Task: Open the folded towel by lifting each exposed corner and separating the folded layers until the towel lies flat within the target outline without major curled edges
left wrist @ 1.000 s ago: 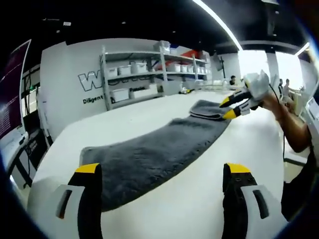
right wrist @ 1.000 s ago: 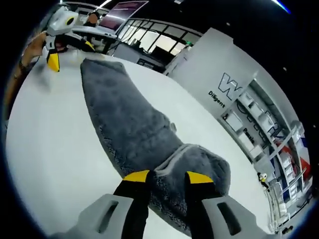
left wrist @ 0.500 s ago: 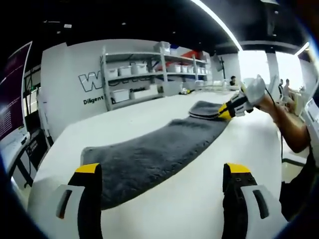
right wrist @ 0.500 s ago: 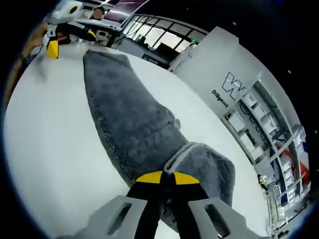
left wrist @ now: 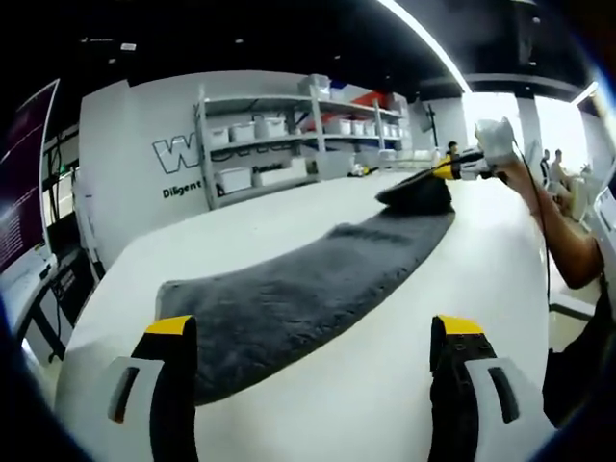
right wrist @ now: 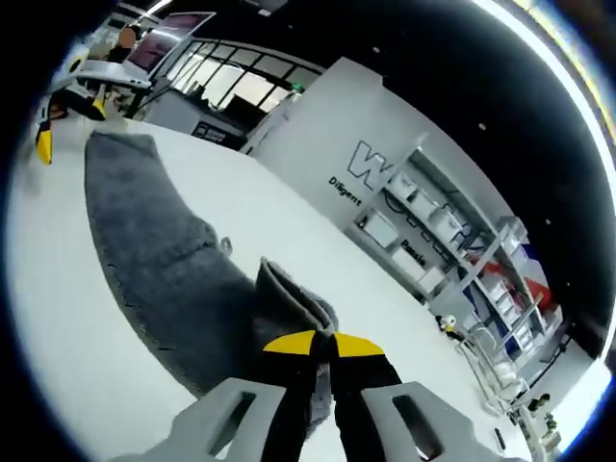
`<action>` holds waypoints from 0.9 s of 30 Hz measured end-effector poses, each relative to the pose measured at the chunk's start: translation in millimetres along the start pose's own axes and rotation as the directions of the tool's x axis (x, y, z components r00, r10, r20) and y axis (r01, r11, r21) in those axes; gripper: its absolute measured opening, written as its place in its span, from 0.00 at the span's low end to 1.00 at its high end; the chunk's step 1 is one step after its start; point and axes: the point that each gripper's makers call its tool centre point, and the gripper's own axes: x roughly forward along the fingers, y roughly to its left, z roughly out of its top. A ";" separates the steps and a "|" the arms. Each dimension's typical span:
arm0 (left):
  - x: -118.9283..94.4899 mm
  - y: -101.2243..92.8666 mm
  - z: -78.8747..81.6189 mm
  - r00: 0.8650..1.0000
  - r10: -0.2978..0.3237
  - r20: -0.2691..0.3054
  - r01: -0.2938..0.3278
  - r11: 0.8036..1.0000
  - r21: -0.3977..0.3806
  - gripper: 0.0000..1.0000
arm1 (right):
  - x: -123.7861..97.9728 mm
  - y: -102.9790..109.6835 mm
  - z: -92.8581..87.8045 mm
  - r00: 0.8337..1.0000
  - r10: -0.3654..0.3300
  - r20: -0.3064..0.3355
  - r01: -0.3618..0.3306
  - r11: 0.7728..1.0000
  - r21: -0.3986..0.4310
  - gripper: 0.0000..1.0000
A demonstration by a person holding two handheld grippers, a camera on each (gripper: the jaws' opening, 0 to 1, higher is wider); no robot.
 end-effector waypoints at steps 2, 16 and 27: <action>0.5 0.1 -0.4 1.000 0.000 -0.004 0.000 1.000 0.001 0.99 | -1.9 -15.5 -5.7 0.999 -0.038 -0.013 0.039 0.999 0.018 0.01; 1.3 1.9 0.0 1.000 0.008 -0.021 -0.007 1.000 0.011 0.99 | -2.0 -68.7 -51.2 0.982 -0.152 -0.110 0.160 0.984 0.073 0.01; 2.2 -2.0 -2.3 0.999 0.000 -0.041 0.001 1.000 0.015 0.99 | 3.9 -95.5 -111.7 0.957 -0.171 -0.236 0.208 0.967 0.143 0.01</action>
